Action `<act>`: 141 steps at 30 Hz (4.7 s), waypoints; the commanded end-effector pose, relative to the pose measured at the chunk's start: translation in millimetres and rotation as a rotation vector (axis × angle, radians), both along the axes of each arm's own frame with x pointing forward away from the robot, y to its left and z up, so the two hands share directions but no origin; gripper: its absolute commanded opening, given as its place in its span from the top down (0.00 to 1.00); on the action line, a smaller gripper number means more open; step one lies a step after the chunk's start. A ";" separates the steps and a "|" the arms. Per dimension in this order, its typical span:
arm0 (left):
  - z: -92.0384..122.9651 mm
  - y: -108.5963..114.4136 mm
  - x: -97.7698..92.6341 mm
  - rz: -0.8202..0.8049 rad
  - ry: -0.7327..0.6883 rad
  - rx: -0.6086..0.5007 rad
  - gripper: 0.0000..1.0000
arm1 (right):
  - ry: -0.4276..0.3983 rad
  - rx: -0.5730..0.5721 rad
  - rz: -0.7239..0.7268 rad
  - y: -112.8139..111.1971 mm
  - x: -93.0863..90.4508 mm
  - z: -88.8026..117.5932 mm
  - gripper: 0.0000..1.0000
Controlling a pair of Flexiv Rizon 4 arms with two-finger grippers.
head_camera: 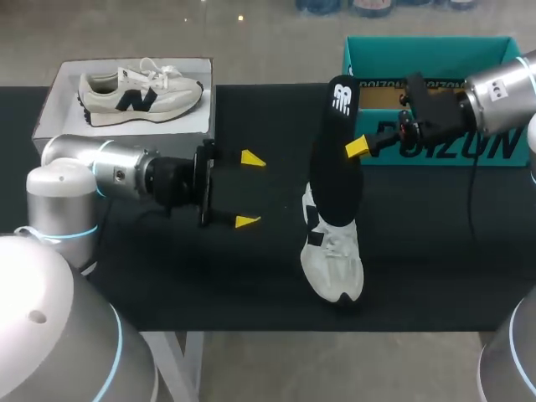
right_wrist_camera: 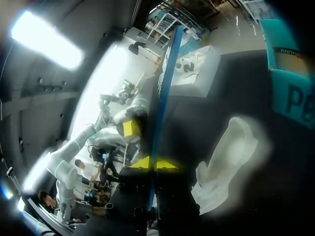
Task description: Take the shoe out of the shoebox, open the shoe tongue, remove and reinsert the insole, then place the shoe into the shoebox
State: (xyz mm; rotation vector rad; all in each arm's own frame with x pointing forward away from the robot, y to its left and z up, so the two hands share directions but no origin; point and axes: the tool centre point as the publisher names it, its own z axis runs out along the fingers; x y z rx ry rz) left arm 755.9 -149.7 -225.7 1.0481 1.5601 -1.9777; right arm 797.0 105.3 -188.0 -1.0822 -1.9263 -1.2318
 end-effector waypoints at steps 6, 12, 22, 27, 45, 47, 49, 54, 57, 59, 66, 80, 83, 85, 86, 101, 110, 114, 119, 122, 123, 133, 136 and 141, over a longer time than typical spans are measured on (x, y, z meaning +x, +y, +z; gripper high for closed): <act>40.9 35.1 -25.8 0.243 0.138 0.499 0.00 | 0.000 -0.003 -0.002 0.9 -0.3 0.0 1.00; 39.0 57.5 -50.0 0.318 0.229 0.610 0.00 | 0.000 -0.003 -0.002 0.9 -0.3 0.0 1.00; 37.3 77.4 -70.7 0.359 0.350 0.824 0.00 | 0.000 -0.003 -0.002 0.9 -0.3 0.0 1.00; 41.5 89.5 -77.6 0.385 0.366 0.895 0.00 | 0.000 -0.003 -0.002 0.9 -0.3 0.0 1.00; 14.2 147.4 -67.0 0.377 0.327 0.983 0.00 | 0.000 -0.003 -0.002 0.9 -0.3 0.0 1.00; 12.2 153.3 -64.9 0.373 0.329 0.997 0.00 | 0.000 -0.003 -0.002 0.9 -0.3 0.0 1.00; 12.7 159.6 -62.7 0.407 0.327 1.010 0.00 | 0.000 -0.003 -0.002 0.9 -0.3 0.0 1.00; 13.8 161.1 -61.9 0.402 0.320 1.012 0.00 | 0.000 -0.003 -0.002 0.9 -0.3 0.0 1.00; 13.8 161.1 -61.9 0.402 0.320 1.012 0.00 | 0.000 -0.003 -0.002 0.9 -0.3 0.0 1.00; 13.8 161.1 -61.9 0.402 0.320 1.012 0.00 | 0.000 -0.003 -0.002 0.9 -0.3 0.0 1.00; 13.8 161.1 -61.9 0.402 0.320 1.012 0.00 | 0.000 -0.003 -0.002 0.9 -0.3 0.0 1.00; 13.8 161.1 -61.9 0.402 0.320 1.012 0.00 | -0.058 0.007 0.036 -36.1 82.4 -21.1 1.00; 13.8 161.1 -61.9 0.402 0.320 1.012 0.00 | -0.072 -0.006 0.040 -35.6 97.8 -25.6 1.00; 13.8 161.1 -61.9 0.402 0.320 1.012 0.00 | -0.090 -0.016 0.042 -34.1 107.8 -28.7 1.00; 13.8 161.1 -61.9 0.402 0.320 1.012 0.00 | -0.102 -0.018 0.043 -33.2 112.5 -30.4 1.00; 13.8 161.1 -61.9 0.402 0.320 1.012 0.00 | -0.186 -0.028 0.029 -31.8 141.8 -54.5 1.00; 13.8 161.1 -61.9 0.402 0.320 1.012 0.00 | -0.182 -0.003 0.017 -27.7 143.9 -73.5 1.00; 13.8 161.1 -61.9 0.402 0.320 1.012 0.00 | -0.158 -0.004 0.022 -26.9 138.5 -85.8 1.00; 13.8 161.1 -61.9 0.402 0.320 1.012 0.00 | -0.139 -0.010 0.033 -25.7 126.8 -96.4 1.00; 13.8 161.1 -61.9 0.402 0.320 1.012 0.00 | -0.127 -0.008 0.041 -24.8 118.7 -100.7 1.00; 13.8 161.1 -61.9 0.402 0.320 1.012 0.00 | -0.122 -0.005 0.042 -24.7 116.1 -101.9 1.00; 13.8 161.1 -61.9 0.402 0.320 1.012 0.00 | -0.131 0.015 0.033 -21.8 114.0 -94.1 1.00; 13.8 161.1 -61.9 0.402 0.320 1.012 0.00 | -0.147 0.014 0.039 -19.0 118.6 -86.0 1.00; 13.8 161.1 -61.9 0.402 0.320 1.012 0.00 | -0.179 0.005 0.049 -13.5 130.7 -73.3 1.00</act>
